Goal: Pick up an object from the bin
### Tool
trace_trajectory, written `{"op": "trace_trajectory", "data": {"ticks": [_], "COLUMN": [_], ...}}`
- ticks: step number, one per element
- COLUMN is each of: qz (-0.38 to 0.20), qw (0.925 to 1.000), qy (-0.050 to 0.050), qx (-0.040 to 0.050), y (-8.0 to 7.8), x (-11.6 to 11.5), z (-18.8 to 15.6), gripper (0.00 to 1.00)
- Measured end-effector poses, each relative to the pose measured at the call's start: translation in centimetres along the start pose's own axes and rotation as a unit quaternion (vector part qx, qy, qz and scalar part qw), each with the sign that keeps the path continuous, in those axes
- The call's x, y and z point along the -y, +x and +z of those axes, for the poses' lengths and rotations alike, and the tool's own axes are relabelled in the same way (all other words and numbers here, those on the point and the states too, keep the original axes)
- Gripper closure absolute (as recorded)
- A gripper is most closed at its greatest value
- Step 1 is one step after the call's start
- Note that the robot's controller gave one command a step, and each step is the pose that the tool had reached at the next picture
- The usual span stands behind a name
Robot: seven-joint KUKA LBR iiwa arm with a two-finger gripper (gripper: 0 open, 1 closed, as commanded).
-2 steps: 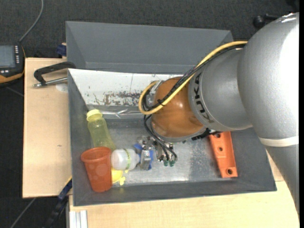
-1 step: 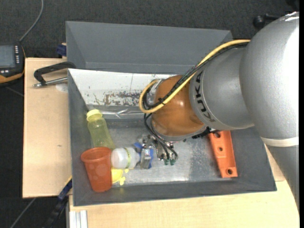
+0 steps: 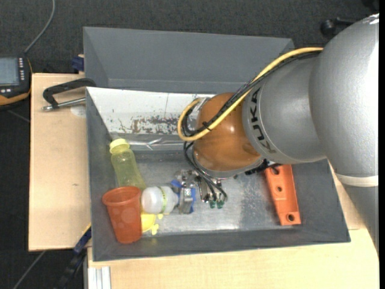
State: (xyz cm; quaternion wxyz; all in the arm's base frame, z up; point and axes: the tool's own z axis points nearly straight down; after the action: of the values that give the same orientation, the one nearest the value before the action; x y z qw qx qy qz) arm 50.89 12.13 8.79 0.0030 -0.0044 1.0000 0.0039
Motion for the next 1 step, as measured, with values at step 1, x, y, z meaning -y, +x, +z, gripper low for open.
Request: {"op": "trace_trajectory", "data": {"ticks": [1], "qz": [0.001], "qw": [1.0000], "qy": [-0.001], "qx": [0.0029], "y": [-0.12], "x": [-0.05], "z": [-1.47], "gripper": [1.00]}}
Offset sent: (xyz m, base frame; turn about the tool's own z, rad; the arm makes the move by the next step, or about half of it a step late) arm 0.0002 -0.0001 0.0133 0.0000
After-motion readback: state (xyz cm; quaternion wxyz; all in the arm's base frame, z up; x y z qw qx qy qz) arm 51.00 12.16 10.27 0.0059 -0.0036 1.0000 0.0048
